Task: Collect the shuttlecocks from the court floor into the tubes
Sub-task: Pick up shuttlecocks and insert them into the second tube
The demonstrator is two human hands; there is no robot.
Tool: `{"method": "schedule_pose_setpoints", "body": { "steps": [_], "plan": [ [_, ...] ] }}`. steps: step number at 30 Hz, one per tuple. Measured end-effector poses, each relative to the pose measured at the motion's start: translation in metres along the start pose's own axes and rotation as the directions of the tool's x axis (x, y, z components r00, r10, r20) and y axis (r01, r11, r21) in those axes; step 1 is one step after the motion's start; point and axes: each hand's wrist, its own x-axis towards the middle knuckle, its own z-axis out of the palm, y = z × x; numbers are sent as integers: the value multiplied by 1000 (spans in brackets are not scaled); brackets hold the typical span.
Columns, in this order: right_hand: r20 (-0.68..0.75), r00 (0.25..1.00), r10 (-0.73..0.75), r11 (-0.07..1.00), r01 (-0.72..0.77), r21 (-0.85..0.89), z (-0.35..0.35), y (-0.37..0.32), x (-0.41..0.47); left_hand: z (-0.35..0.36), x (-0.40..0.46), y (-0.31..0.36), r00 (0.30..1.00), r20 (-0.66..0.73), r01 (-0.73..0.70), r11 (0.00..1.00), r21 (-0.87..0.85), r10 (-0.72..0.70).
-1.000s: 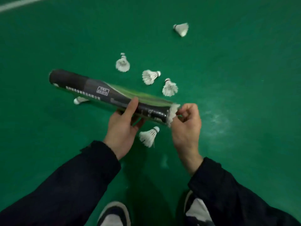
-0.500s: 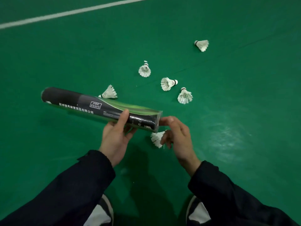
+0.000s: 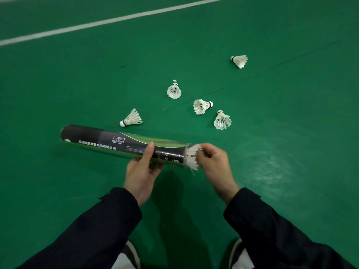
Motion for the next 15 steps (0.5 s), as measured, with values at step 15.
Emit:
{"method": "schedule_pose_setpoints", "body": {
  "steps": [15],
  "plan": [
    [294, 953, 75, 982, -121, 143, 23, 7, -15, 27, -12, -10, 999, 42, -12, 1000, 27, 11]
  ]
}}
